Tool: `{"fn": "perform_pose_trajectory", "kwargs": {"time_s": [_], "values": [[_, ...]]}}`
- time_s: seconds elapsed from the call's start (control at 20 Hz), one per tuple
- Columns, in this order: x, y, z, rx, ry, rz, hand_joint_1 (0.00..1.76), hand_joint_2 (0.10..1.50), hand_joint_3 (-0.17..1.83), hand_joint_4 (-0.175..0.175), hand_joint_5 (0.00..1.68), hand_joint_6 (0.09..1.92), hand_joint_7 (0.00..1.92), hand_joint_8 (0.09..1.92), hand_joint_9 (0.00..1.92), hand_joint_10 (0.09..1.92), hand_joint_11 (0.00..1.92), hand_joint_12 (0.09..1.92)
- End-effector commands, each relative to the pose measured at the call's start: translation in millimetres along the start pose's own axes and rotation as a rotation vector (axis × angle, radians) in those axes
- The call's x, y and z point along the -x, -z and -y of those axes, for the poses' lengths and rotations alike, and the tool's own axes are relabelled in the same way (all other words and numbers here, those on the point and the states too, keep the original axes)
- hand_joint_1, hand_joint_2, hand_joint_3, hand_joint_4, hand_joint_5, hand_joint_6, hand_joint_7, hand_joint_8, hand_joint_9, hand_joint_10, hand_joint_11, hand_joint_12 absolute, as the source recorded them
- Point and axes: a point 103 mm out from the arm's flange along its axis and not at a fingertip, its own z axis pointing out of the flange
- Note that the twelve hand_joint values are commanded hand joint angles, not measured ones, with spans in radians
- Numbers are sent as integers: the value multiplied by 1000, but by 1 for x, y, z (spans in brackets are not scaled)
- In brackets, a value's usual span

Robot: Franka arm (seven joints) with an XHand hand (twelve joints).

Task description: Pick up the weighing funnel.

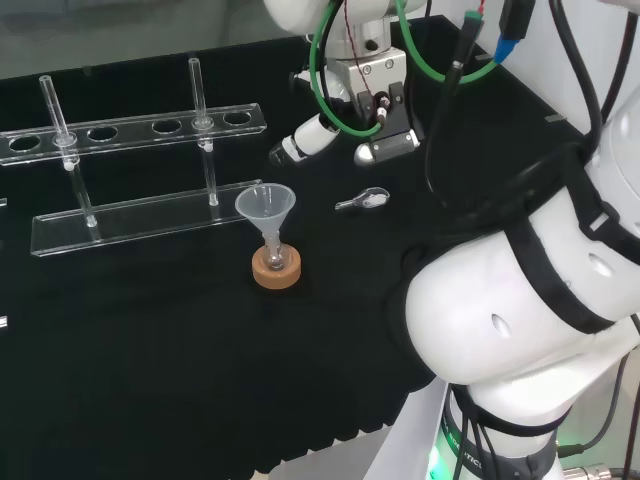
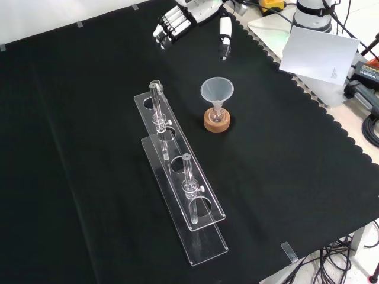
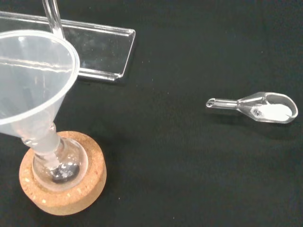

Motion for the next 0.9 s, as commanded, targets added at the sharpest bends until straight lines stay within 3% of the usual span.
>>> {"fn": "perform_pose_trajectory", "kwargs": {"time_s": [0.05, 0.5, 0.7, 0.9], "values": [[0, -7, -3, -25, -18, -12, 426, 644, 42, -13, 0, 87, 31, 113, 18, 87, 0, 510], [42, -8, -6, -52, -41, 75, 470, 670, 37, -8, 0, 87, 23, 148, 20, 87, 0, 405], [69, -16, -13, -74, -68, 59, 476, 672, 33, -4, 0, 87, 22, 162, 24, 87, 0, 369], [84, -28, -23, -91, -48, 98, 483, 668, 30, -1, 0, 87, 32, 174, 45, 87, 0, 357]]}}
